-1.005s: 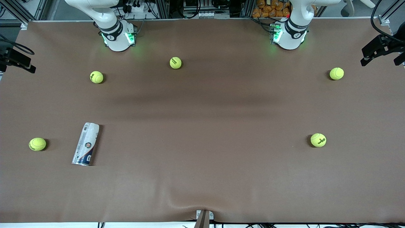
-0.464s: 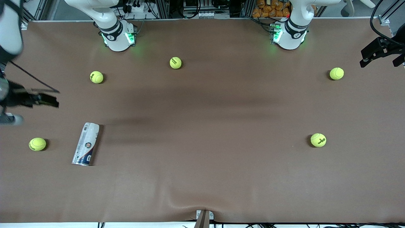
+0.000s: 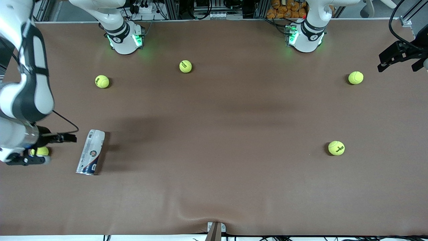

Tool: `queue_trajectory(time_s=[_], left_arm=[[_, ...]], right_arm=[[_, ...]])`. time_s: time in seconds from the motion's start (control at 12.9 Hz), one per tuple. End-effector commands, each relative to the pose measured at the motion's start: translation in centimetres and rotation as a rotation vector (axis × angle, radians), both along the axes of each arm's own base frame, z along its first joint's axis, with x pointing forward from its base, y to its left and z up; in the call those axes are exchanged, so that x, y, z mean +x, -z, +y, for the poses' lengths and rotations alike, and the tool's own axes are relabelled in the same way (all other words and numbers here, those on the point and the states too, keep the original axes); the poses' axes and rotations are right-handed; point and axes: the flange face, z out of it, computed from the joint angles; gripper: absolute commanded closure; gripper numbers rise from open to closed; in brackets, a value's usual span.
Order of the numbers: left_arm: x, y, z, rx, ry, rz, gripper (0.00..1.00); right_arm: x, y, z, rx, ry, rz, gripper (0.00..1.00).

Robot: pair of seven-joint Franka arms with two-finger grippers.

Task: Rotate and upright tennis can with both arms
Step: 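Reach the right gripper down over the lying tennis can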

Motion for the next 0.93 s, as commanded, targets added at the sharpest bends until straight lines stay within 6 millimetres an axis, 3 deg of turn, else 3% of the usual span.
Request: queue_trajectory(time_s=[0.0,0.23,0.62,0.85], left_arm=[[-0.1,0.2,0.1,-0.018,0.015,0.013,0.00],[-0.1,0.5,0.1,-0.017,0.015,0.019,0.00],[0.0,0.6,0.0,-0.017,0.016,0.021,0.00],[0.0,0.3,0.0,-0.017,0.016,0.015,0.00]], right_arm=[[0.8,4.8,-0.6,0.011,-0.002,0.010,0.00],[0.9,8.1,-1.5,0.008,0.010,0.008,0.00],[-0.7,12.2,-0.4,0.055,0.053,-0.002,0.00],[-2.3,16.0,-1.1,0.043,0.067,-0.029,0.00]])
